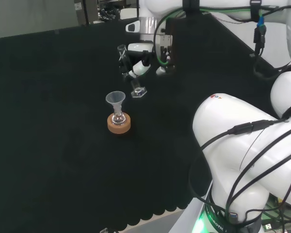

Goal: Put the graduated cylinder back on the table.

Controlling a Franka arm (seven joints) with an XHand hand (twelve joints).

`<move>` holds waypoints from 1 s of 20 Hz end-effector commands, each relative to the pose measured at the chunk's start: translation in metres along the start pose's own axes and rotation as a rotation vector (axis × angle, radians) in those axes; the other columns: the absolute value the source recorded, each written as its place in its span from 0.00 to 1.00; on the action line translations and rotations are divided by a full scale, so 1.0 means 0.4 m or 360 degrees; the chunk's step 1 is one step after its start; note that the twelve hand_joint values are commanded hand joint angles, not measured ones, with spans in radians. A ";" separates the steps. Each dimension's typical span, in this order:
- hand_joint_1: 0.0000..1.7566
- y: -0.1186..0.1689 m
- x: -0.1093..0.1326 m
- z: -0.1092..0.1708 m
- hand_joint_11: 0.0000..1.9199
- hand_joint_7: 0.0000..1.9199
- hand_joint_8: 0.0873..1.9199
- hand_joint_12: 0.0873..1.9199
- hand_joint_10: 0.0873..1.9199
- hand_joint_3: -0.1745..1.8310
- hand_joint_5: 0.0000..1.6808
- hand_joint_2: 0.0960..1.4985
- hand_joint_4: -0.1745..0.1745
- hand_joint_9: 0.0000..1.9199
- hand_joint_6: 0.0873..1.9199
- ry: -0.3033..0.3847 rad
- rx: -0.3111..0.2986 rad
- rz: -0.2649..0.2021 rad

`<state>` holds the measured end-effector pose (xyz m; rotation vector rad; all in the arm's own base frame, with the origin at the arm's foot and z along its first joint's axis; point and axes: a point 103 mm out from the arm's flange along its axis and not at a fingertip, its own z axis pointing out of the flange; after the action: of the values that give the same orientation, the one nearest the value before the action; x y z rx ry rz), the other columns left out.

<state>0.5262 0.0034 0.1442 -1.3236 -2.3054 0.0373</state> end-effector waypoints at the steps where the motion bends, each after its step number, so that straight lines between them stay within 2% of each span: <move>1: 0.65 0.038 -0.022 0.035 0.57 0.78 0.05 0.39 0.00 0.10 0.55 0.75 0.00 0.80 0.56 0.0082 -0.0127 -0.0034; 2: 0.65 0.048 -0.018 0.038 0.57 0.78 0.05 0.39 0.00 0.10 0.55 0.75 0.00 0.80 0.56 0.0048 -0.0109 -0.0032; 4: 0.65 0.059 -0.016 0.041 0.57 0.78 0.05 0.39 0.00 0.10 0.55 0.75 0.00 0.80 0.56 0.0039 -0.0140 -0.0041; 7: 0.65 0.068 -0.019 0.050 0.57 0.77 0.05 0.39 0.00 0.10 0.55 0.75 0.00 0.80 0.56 0.0077 -0.0204 -0.0060; 11: 0.65 0.066 -0.037 0.047 0.57 0.77 0.05 0.39 0.00 0.10 0.55 0.75 0.00 0.80 0.56 0.0111 -0.0234 -0.0062; 13: 0.65 0.065 -0.045 0.045 0.57 0.77 0.05 0.39 0.00 0.10 0.55 0.75 0.00 0.79 0.56 0.0174 -0.0271 -0.0067; 16: 0.65 0.064 -0.053 0.039 0.57 0.77 0.05 0.39 0.00 0.10 0.55 0.75 0.00 0.79 0.56 0.0182 -0.0309 -0.0073; 20: 0.65 0.066 -0.055 0.041 0.57 0.76 0.05 0.39 0.00 0.10 0.55 0.75 0.00 0.79 0.56 0.0177 -0.0303 -0.0072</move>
<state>0.5487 0.0015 0.1155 -1.3338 -2.2894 -0.2548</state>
